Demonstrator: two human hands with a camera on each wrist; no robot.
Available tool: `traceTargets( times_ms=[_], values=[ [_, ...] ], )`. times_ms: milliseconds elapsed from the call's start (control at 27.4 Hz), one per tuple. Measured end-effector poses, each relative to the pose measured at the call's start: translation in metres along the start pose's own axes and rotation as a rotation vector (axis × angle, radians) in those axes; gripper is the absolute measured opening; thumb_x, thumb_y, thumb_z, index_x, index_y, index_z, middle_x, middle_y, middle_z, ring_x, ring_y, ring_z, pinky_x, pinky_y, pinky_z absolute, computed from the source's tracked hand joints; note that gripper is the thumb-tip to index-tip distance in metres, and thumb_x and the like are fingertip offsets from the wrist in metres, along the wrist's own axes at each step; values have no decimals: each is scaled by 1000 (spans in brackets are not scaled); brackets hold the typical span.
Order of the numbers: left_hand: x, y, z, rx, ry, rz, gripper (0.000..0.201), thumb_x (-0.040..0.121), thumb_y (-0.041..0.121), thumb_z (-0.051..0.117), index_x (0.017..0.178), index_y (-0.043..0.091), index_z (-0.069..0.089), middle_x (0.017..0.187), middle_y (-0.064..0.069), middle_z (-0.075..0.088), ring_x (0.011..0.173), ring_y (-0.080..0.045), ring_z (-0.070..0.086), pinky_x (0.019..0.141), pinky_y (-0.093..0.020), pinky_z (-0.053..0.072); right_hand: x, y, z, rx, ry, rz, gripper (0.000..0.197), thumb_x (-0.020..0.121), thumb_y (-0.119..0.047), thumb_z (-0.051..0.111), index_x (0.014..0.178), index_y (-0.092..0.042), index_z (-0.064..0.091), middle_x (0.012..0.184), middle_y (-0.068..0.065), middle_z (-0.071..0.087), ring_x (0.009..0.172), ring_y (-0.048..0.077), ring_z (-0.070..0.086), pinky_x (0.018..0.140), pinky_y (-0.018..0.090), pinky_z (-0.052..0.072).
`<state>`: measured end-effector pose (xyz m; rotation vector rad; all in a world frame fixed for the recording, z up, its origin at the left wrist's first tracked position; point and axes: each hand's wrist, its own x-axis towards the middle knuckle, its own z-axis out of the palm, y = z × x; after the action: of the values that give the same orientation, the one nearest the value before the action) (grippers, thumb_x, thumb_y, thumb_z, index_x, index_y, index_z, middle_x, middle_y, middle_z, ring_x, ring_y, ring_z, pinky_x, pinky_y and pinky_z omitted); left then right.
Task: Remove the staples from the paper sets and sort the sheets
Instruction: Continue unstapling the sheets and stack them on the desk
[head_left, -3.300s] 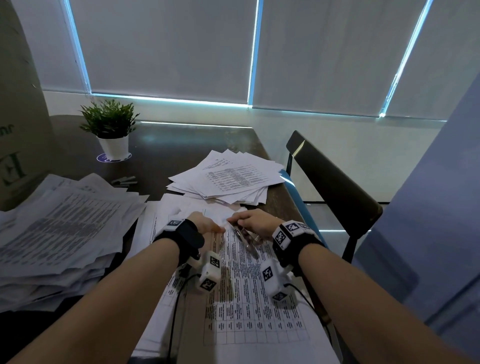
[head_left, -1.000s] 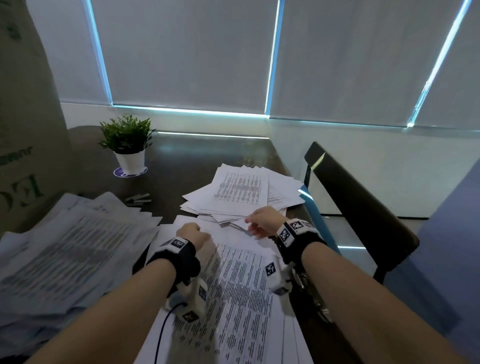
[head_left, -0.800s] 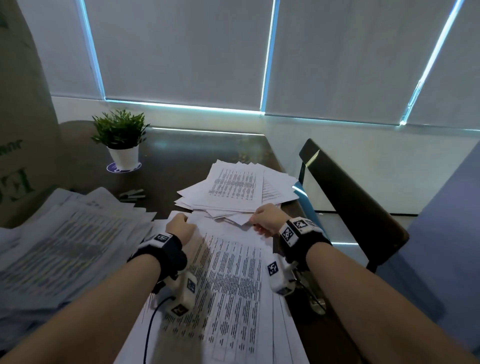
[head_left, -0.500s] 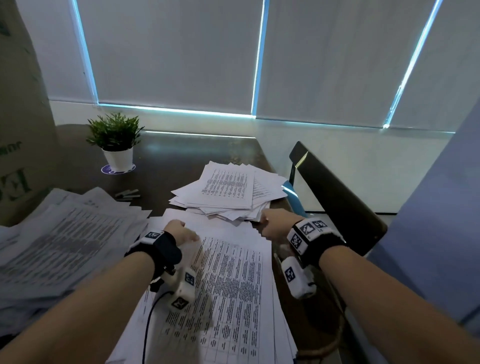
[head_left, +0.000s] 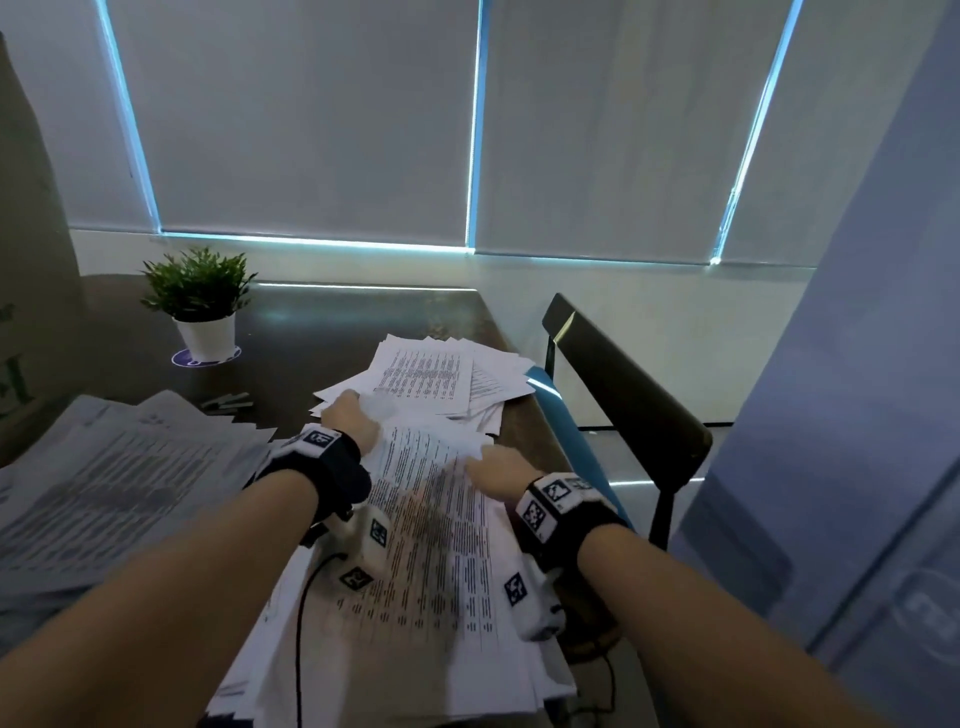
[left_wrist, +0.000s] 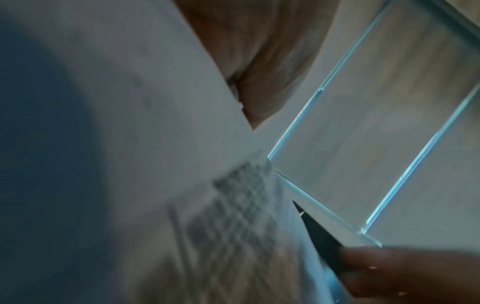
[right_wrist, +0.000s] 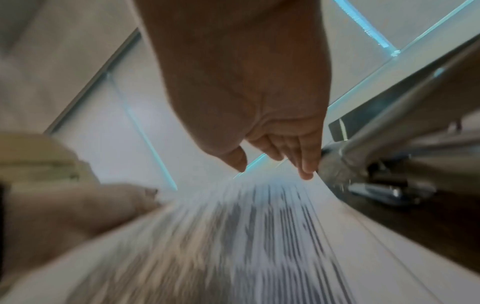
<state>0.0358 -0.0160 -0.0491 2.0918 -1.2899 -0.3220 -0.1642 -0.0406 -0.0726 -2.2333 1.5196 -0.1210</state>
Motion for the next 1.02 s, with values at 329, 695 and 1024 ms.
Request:
traceTargets(
  times_ms=[329, 695, 1024],
  values=[
    [-24, 0, 14, 31, -116, 7, 35, 98, 17, 44, 129, 2, 39, 124, -24, 54, 113, -38, 52, 87, -35, 39, -12, 55, -11, -171, -21, 247, 35, 93, -24, 59, 124, -7, 55, 127, 11, 60, 110, 29, 60, 85, 33, 49],
    [-37, -24, 26, -95, -153, -8, 14, 94, 10, 46, 101, 20, 40, 73, -11, 48, 61, -24, 45, 62, -33, 37, 5, 26, -55, -278, 35, 95, 28, 91, -25, 57, 114, -10, 64, 120, 8, 64, 106, 29, 61, 88, 31, 48],
    [-24, -28, 56, 507, -313, 148, 59, 91, 49, 47, 142, 23, 34, 158, -12, 5, 145, -32, 5, 116, -50, 13, -21, -24, -10, -57, -135, -213, 48, 98, -10, 43, 146, -14, 44, 144, 12, 50, 123, 27, 52, 98, 31, 43]
  ],
)
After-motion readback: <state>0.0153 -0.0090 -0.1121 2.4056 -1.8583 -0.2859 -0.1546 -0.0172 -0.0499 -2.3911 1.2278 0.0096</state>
